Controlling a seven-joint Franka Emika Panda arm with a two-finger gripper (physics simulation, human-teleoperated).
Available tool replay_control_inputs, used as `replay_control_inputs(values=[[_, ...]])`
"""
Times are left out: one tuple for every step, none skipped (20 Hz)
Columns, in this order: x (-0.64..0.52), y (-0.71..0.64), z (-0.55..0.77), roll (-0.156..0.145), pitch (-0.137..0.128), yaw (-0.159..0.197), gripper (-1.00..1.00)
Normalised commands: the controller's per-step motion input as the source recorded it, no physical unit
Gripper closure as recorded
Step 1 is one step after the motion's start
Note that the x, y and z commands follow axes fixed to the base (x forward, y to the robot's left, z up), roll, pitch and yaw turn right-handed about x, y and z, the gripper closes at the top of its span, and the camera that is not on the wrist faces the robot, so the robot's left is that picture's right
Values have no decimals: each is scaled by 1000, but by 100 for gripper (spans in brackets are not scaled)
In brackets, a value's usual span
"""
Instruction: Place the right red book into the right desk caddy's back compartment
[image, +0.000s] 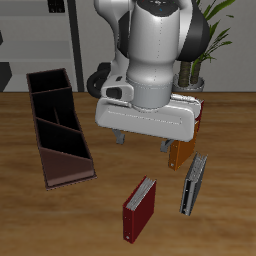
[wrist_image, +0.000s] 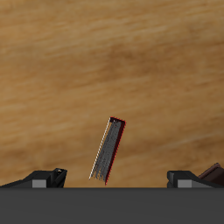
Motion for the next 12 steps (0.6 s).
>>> replay_control_inputs(values=[[64, -136, -88, 13, -1, -28, -100], [38, 37, -7, 0, 0, 0, -100], [19, -84, -69, -21, -44, -4, -100], [73, 50, -35, 16, -6, 31, -100], [59, -97, -121, -4, 2, -38, -100], [49, -92, -204, -34, 6, -65, -100], [-68, -25, -198, -10, -73, 104, -100], [33, -60, -338, 9, 59, -95, -100], [45, 51, 7, 0, 0, 0, -100], [42, -61, -222, -28, 18, 18, -100], [38, -42, -315, -25, 45, -44, -100], [23, 21, -128, 35, 10, -15, -100]])
